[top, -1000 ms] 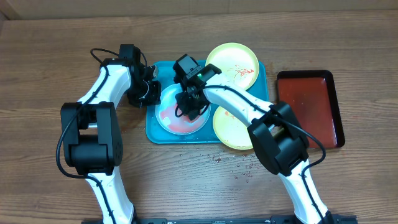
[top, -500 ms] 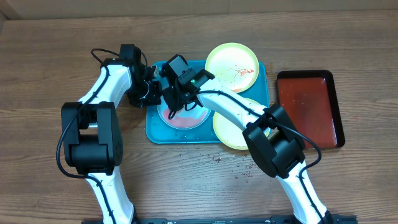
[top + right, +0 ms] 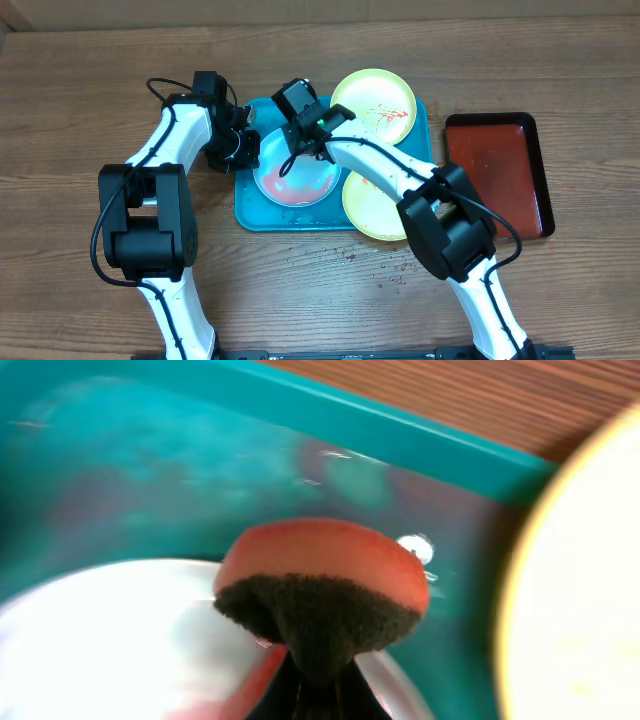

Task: Clean dirty plates on tray and stack at the side
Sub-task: 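Scrub the white plate with the sponge while left gripper holds it, then raise the sponge with right gripper above the yellow plate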

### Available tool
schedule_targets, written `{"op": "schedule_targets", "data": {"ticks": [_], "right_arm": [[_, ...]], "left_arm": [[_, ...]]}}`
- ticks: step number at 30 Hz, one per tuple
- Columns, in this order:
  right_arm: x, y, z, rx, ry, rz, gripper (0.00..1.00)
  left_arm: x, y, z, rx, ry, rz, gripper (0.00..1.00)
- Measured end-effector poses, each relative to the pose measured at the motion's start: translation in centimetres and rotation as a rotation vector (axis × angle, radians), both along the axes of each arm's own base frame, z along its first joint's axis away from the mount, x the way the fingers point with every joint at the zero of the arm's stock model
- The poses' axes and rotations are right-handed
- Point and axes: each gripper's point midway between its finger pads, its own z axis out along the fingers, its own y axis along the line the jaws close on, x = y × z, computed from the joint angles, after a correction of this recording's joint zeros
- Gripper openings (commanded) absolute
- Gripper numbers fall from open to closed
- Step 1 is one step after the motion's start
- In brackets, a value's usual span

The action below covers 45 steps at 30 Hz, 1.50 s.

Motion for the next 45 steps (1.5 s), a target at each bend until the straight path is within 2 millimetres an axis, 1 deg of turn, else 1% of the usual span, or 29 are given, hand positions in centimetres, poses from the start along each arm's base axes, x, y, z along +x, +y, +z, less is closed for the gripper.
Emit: {"op": "schedule_targets", "data": {"ticks": [4,8,11,12,14,19,26,33,36,39,42,45], "right_arm": [[-1.0,-2.1,-0.8,-0.088,0.045,-0.030,0.04],[-2.6,-3.4,-1.4,-0.156,0.108,-0.030,0.04],[-3.6,-4.0,-1.7,-0.179,0.154,-0.025,0.04],[-4.4,-4.2,-1.9,-0.186,0.191,-0.018,0.04],[-5.0,-4.2,-2.0,-0.181,0.225,-0.011,0.04],[-6.5,-3.6,-2.2,-0.118,0.314,0.014,0.04],[-8.2,-1.2,-2.1,0.058,0.441,0.069,0.04],[-9.7,1.4,-1.6,0.202,0.526,0.131,0.04],[-10.1,1.7,-1.3,0.246,0.571,0.133,0.04],[-9.7,1.1,-0.2,0.281,0.608,0.107,0.04],[-7.1,-0.2,2.7,0.342,0.594,0.068,0.04],[-4.2,-2.7,6.4,0.401,0.556,0.031,0.04]], "left_arm": [[0.1,0.0,0.0,0.000,-0.003,0.000,0.04],[0.2,-0.1,0.0,-0.004,-0.008,0.000,0.04],[0.2,-0.3,0.1,-0.006,-0.011,-0.005,0.04],[0.2,-0.4,0.1,-0.007,-0.011,-0.007,0.04],[0.2,-0.5,0.1,-0.008,-0.011,-0.009,0.04],[0.2,-0.4,0.0,-0.006,-0.011,-0.008,0.04],[0.2,-0.3,0.0,0.000,-0.011,-0.008,0.04],[0.2,-0.2,0.0,0.000,-0.011,-0.009,0.04],[0.0,-0.3,0.0,-0.003,-0.002,-0.010,0.04],[-0.5,-0.3,0.0,-0.003,0.017,-0.009,0.05],[-0.7,-0.3,0.0,-0.002,0.025,-0.015,0.10],[-0.9,-0.3,0.0,0.000,0.024,-0.038,0.19]]}}
